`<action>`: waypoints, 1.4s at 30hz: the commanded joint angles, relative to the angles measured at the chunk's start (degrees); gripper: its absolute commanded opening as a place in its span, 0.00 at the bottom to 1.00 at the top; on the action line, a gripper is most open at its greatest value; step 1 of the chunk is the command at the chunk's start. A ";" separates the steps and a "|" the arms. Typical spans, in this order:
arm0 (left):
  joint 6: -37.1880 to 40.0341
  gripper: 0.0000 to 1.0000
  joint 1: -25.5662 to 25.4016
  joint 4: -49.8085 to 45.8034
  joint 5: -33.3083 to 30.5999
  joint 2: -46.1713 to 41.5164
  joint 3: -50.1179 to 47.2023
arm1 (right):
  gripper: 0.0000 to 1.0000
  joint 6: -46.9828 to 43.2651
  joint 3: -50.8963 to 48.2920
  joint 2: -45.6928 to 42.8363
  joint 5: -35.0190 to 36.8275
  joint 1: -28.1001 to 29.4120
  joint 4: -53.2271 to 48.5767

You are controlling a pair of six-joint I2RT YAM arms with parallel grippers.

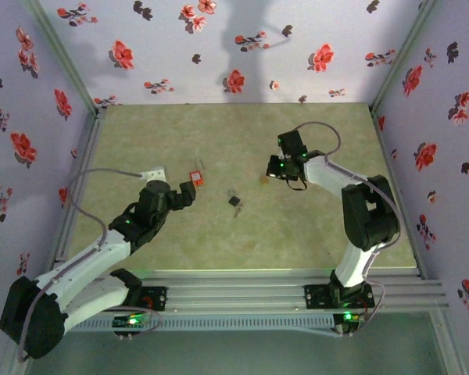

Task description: Lock with the key

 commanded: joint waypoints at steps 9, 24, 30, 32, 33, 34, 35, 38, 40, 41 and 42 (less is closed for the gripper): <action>-0.61 1.00 0.43 1.27 -2.27 -0.01 -0.09 | 0.00 -1.77 4.74 6.73 -4.16 -1.85 -1.92; -0.68 1.00 0.44 1.29 -2.23 -0.05 -0.21 | 0.00 -1.68 6.91 10.43 -3.95 -2.24 -3.47; -0.63 1.00 0.44 1.28 -2.22 0.00 -0.26 | 0.00 -2.00 7.59 11.19 -3.90 -2.32 -4.46; -0.65 1.00 0.44 1.43 -2.23 0.04 -0.26 | 0.00 -2.03 7.64 11.28 -4.00 -2.33 -4.54; -0.65 1.00 0.44 1.44 -2.23 0.10 -0.35 | 0.00 -2.05 7.73 11.46 -3.96 -2.33 -4.70; -0.61 1.00 0.44 1.51 -2.23 0.14 -0.34 | 0.00 -2.03 7.77 11.55 -3.96 -2.33 -4.83; -0.60 1.00 0.44 1.53 -2.23 0.16 -0.35 | 0.01 -2.16 7.84 11.63 -3.86 -2.33 -4.90; -0.60 1.00 0.43 1.62 -2.23 0.10 -0.30 | 0.03 -2.17 7.98 11.79 -3.56 -2.33 -5.24; -0.60 1.00 0.45 1.53 -2.23 0.06 -0.29 | 0.04 -2.30 8.05 11.64 -3.47 -2.33 -5.52; -0.61 1.00 0.44 1.58 -2.23 0.06 -0.42 | 0.04 -2.30 8.08 11.56 -3.40 -2.28 -5.64; -0.54 1.00 0.42 1.53 -2.23 0.02 -0.36 | 0.05 -2.30 8.19 11.38 -3.46 -2.33 -5.68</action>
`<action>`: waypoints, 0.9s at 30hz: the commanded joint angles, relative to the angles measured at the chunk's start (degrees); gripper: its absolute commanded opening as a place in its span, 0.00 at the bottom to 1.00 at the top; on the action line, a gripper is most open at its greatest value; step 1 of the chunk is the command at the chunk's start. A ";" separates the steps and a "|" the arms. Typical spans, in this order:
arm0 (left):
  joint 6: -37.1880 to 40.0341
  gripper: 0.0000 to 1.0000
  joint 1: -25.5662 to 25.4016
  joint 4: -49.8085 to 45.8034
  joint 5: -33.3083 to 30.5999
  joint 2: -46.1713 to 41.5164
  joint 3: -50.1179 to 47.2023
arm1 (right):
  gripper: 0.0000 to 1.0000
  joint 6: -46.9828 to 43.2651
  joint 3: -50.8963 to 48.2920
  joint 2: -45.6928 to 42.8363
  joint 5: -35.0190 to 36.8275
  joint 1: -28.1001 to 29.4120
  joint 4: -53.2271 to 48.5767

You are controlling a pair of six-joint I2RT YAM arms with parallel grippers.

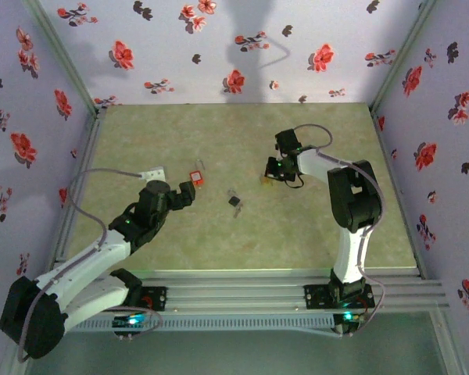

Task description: Lock with the key

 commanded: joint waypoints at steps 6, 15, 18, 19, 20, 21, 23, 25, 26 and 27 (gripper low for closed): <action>-0.61 1.00 0.41 1.58 -1.80 -0.09 -0.47 | 0.10 -1.43 1.83 0.13 0.31 -0.45 -3.09; -0.60 1.00 0.42 1.29 -1.79 -0.71 -0.46 | 0.30 -2.12 2.98 -1.29 0.21 -0.36 -4.71; -0.54 1.00 0.42 1.29 -1.79 -0.96 -0.49 | 0.35 -2.29 3.03 -3.22 0.23 -0.13 -5.30; -0.59 1.00 0.37 1.29 -1.79 -1.02 -0.59 | 0.38 -2.37 2.93 -4.07 0.16 0.11 -5.43; -0.54 1.00 0.42 1.29 -1.85 -1.06 -0.53 | 0.39 -2.49 2.79 -4.83 0.32 0.53 -5.54; -0.54 1.00 0.44 1.20 -1.82 -1.20 -0.54 | 0.41 -2.69 2.57 -5.65 0.56 1.14 -5.71; -0.58 1.00 0.42 1.16 -1.87 -1.40 -0.59 | 0.45 -3.49 2.43 -6.77 0.63 2.72 -6.22; -0.61 1.00 0.38 1.06 -2.05 -1.76 -0.60 | 0.49 -4.54 1.72 -7.88 1.31 5.23 -6.24; -0.60 1.00 0.42 1.10 -2.15 -1.99 -0.73 | 0.51 -5.14 1.13 -8.51 1.82 6.69 -6.17; -0.69 1.00 0.41 1.05 -2.23 -2.15 -0.84 | 0.54 -5.58 0.30 -9.09 2.24 8.01 -5.74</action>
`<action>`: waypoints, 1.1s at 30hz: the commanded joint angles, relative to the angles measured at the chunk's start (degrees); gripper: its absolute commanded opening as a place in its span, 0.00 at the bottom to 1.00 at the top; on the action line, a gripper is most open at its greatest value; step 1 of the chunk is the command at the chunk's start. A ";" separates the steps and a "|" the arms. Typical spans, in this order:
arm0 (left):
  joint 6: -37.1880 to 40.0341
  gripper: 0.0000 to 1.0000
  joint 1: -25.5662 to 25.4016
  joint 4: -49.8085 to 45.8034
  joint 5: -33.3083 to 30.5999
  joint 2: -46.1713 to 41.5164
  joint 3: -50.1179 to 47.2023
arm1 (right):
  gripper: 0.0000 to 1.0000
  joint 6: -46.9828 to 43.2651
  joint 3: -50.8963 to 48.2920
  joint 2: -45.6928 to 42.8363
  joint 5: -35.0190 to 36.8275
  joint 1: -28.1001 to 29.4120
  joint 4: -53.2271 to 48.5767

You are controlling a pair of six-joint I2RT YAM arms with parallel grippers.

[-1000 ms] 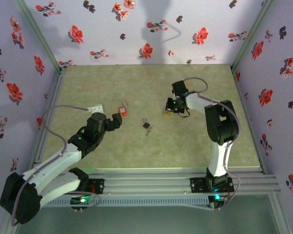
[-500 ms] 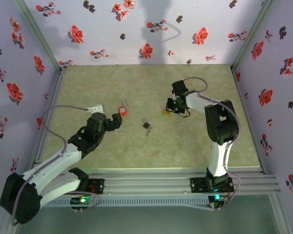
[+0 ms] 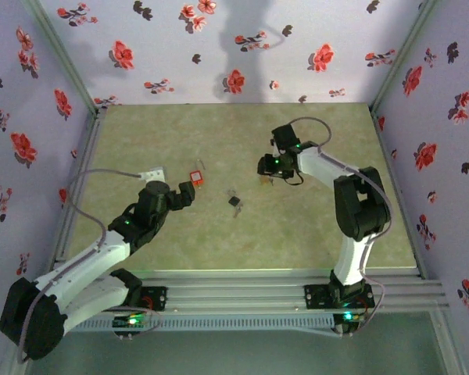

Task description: Lock with the key

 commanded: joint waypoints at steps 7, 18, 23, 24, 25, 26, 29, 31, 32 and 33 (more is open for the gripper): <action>-0.87 1.00 0.42 1.18 -2.26 -2.02 -0.73 | 0.70 -4.93 -4.44 -4.22 2.23 12.20 1.54; -0.89 1.00 0.40 1.03 -3.26 -3.94 -1.36 | 0.79 -10.96 -3.50 -0.81 7.78 18.20 0.10; -0.94 1.00 0.42 1.03 -3.71 -4.45 -1.64 | 0.75 -13.30 -0.91 2.04 8.79 19.63 -1.94; -0.92 1.00 0.41 1.03 -3.78 -4.62 -1.65 | 0.74 -13.76 -0.34 2.65 8.75 19.76 -2.33; -0.94 1.00 0.42 1.03 -3.83 -4.69 -1.66 | 0.73 -14.17 0.10 3.01 8.64 19.92 -2.66; -0.94 1.00 0.42 1.04 -3.98 -4.76 -1.73 | 0.73 -14.56 0.57 3.51 8.53 20.18 -2.94; -0.88 1.00 0.43 1.11 -4.17 -5.04 -1.85 | 0.71 -15.58 1.67 4.71 8.55 20.66 -3.65; -0.90 1.00 0.42 1.14 -4.30 -5.11 -1.95 | 0.70 -16.09 2.24 5.50 8.85 20.80 -3.94; -0.90 1.00 0.41 1.13 -4.37 -5.07 -1.94 | 0.69 -16.31 2.64 5.92 9.19 20.75 -4.23; -0.89 1.00 0.39 1.11 -4.36 -5.11 -1.96 | 0.69 -16.52 3.01 6.44 9.60 20.73 -4.58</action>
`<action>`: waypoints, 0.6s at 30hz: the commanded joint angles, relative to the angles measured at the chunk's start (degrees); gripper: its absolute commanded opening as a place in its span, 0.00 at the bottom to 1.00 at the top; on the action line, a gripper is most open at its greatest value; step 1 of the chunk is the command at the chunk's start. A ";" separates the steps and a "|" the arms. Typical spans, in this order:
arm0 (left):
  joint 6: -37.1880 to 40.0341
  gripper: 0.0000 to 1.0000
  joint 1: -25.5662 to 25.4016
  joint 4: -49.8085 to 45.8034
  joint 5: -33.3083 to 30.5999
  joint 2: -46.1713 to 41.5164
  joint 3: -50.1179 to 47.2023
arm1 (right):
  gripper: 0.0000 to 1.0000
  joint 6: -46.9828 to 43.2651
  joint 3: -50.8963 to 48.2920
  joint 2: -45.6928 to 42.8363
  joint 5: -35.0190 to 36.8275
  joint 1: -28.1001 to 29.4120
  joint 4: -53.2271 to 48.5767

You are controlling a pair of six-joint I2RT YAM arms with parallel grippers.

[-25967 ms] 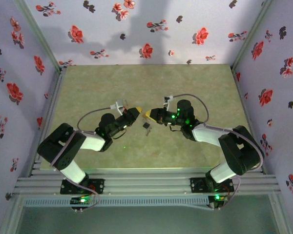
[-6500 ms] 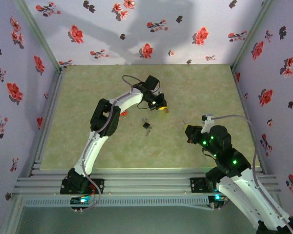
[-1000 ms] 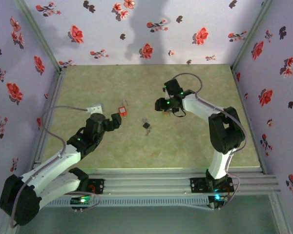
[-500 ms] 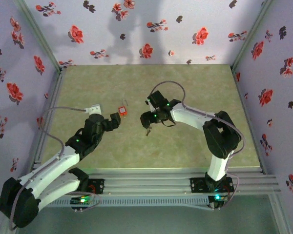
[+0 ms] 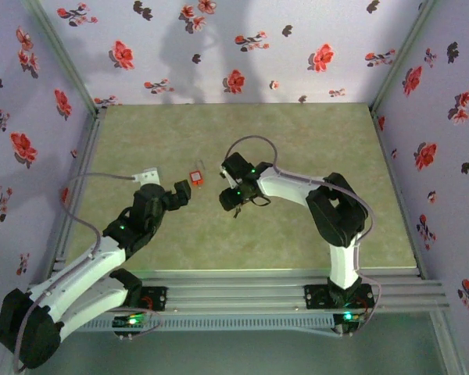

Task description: Lock with the key

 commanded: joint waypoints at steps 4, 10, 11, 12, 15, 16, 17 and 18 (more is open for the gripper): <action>-0.91 1.00 0.40 1.12 -2.15 -1.03 -0.90 | 0.66 -3.00 2.82 3.19 2.95 0.35 -2.90; -0.89 1.00 0.46 1.18 -2.29 -1.06 -0.97 | 0.63 -3.77 3.61 4.40 2.81 0.33 -3.17; -0.91 1.00 0.42 1.19 -2.28 -1.05 -1.02 | 0.62 -3.85 3.66 4.57 2.72 0.34 -3.10; -0.91 1.00 0.39 1.26 -2.33 -1.05 -1.07 | 0.61 -3.95 3.77 4.62 2.66 0.32 -3.08; -0.80 1.00 0.41 1.26 -2.42 -1.04 -1.04 | 0.58 -4.15 4.15 5.03 2.37 0.39 -3.08; -0.84 1.00 0.42 1.27 -2.38 -1.04 -1.06 | 0.57 -4.25 4.25 5.34 2.37 0.33 -3.16; -0.76 1.00 0.42 1.27 -2.42 -1.07 -1.05 | 0.56 -4.33 4.42 5.55 2.28 0.37 -3.25; -0.75 1.00 0.41 1.27 -2.42 -1.12 -1.04 | 0.56 -4.33 4.40 5.72 2.27 0.35 -3.26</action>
